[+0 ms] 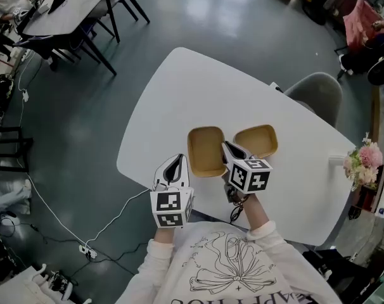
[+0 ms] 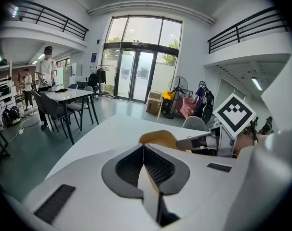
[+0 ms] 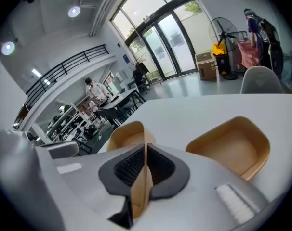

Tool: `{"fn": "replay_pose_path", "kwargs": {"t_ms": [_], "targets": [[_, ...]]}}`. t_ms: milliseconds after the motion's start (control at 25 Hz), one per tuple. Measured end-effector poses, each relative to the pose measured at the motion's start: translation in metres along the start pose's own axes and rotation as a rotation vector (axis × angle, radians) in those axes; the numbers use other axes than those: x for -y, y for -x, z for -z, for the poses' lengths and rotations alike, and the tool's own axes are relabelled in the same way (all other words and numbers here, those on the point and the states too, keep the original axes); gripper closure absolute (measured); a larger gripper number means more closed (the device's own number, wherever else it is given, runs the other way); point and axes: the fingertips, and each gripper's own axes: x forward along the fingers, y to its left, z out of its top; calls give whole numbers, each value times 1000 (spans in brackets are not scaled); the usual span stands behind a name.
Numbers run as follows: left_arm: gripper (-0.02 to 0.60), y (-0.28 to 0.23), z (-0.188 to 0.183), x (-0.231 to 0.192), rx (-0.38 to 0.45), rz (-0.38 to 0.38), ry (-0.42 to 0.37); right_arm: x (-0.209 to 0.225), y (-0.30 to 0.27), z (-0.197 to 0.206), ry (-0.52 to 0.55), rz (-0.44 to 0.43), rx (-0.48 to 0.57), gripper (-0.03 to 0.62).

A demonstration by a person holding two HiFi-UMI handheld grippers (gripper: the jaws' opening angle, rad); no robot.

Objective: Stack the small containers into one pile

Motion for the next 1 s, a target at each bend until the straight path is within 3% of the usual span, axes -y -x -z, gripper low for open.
{"fn": "replay_pose_path", "kwargs": {"t_ms": [200,520,800,1000], "targets": [[574,-19,-23,29,10,93,-70,27,38,-40,-197,64,199,565],[574,-50,-39,86,-17,302,-201,102,104,-42,-516,348,479,566],[574,-69,-39,123,-51,411,-268,146,134,-18,-803,503,605,566],[574,-80,-38,137,-68,461,-300,160,133,5,-1018,542,635,566]]}}
